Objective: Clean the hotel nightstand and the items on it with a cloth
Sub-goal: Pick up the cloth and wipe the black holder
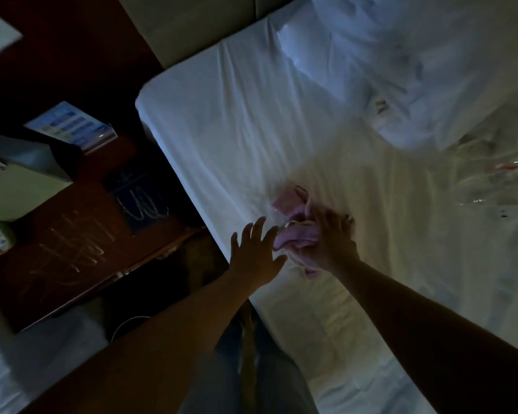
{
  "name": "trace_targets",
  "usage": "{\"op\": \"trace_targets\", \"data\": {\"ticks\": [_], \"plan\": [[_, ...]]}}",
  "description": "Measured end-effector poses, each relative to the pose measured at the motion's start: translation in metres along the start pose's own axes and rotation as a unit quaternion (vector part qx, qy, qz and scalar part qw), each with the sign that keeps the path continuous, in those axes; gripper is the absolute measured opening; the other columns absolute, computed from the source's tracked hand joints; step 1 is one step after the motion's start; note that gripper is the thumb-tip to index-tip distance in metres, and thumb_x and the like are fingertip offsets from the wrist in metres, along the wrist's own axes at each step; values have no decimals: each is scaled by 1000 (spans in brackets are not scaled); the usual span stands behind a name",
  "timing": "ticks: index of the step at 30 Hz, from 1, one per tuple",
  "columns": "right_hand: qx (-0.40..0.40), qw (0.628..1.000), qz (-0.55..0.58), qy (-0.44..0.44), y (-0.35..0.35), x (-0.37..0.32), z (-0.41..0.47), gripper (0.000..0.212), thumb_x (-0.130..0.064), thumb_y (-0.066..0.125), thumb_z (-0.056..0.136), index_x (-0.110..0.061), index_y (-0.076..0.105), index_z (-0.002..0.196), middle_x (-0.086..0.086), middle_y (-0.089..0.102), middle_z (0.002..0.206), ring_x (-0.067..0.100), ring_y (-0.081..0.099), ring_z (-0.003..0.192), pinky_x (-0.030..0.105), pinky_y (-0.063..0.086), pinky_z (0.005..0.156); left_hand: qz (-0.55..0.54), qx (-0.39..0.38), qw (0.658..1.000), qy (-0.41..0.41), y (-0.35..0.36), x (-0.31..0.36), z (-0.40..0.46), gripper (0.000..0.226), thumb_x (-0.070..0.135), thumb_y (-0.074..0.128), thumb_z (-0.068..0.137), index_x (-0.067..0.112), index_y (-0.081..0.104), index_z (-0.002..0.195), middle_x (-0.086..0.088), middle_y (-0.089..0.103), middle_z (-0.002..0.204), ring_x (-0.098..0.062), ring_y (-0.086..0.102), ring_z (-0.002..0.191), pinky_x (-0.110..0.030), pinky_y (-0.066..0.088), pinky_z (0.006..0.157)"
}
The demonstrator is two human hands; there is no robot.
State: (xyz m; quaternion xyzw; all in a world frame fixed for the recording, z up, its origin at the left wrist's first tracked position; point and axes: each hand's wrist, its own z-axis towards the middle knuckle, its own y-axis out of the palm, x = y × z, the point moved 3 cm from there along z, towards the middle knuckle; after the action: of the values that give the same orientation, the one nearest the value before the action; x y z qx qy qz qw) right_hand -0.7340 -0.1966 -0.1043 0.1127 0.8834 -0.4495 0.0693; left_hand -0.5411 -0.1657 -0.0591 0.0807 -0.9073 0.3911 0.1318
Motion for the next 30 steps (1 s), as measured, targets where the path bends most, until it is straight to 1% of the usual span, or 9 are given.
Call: {"op": "trace_targets", "data": {"ticks": [3,5,8,14,17,22,26,28,30], "plan": [[4,1000,0,7,2,-7,-3,97,-82,66,57,-43,36,141,-1,41,144,37,42,133,55,44,97,-4,-11,1000,-6,11,-14,10,75,62,44,98,29,15,159,-2,-4,170,-30,4,155,-56,9,122],[1,999,26,31,-5,-16,-8,78,-63,75,66,-41,42,133,1,43,134,39,47,122,49,49,89,-16,-12,1000,-15,13,-26,14,76,62,44,98,30,14,160,-2,-5,169,-30,3,155,-57,9,122],[-1,999,37,25,-18,-40,-10,67,-47,74,73,-43,45,133,1,46,127,38,53,112,44,52,85,-40,-1,999,-36,7,-51,13,75,61,45,97,30,17,159,-3,-3,169,-31,4,155,-58,12,122],[-10,994,56,-88,-37,-139,15,72,-50,73,75,-46,40,139,0,50,126,28,59,106,41,57,81,-73,38,993,-85,-33,-127,12,75,63,48,95,29,24,157,-5,3,169,-33,9,155,-58,21,120],[-17,990,37,-135,-41,-206,38,72,-51,74,76,-43,43,139,2,50,127,31,60,106,40,55,82,-90,79,984,-135,-58,-180,8,74,64,49,94,30,27,156,-7,12,168,-32,16,153,-52,25,120],[-15,977,-10,-211,-40,-312,84,66,-45,71,80,-39,46,140,5,48,133,37,56,112,35,48,81,-173,142,952,-209,-92,-275,3,70,60,47,97,29,26,156,-7,14,167,-33,18,152,-53,27,119],[7,965,-40,-259,-39,-380,121,64,-40,72,81,-34,49,141,7,48,133,38,52,112,36,46,83,-235,145,931,-237,-103,-347,15,73,50,49,99,24,18,159,-12,11,166,-37,13,152,-52,28,119],[11,958,-55,-280,-34,-405,140,59,-43,68,80,-33,50,136,7,50,129,39,54,110,38,48,85,-256,153,920,-252,-113,-372,25,71,45,53,98,22,22,158,-14,18,162,-39,20,149,-54,35,113],[2,952,-65,-300,-25,-424,154,58,-54,58,77,-36,50,132,6,53,127,37,57,110,41,51,88,-253,163,921,-247,-123,-389,39,66,50,55,96,23,34,153,-12,33,152,-37,35,140,-52,46,103]]}}
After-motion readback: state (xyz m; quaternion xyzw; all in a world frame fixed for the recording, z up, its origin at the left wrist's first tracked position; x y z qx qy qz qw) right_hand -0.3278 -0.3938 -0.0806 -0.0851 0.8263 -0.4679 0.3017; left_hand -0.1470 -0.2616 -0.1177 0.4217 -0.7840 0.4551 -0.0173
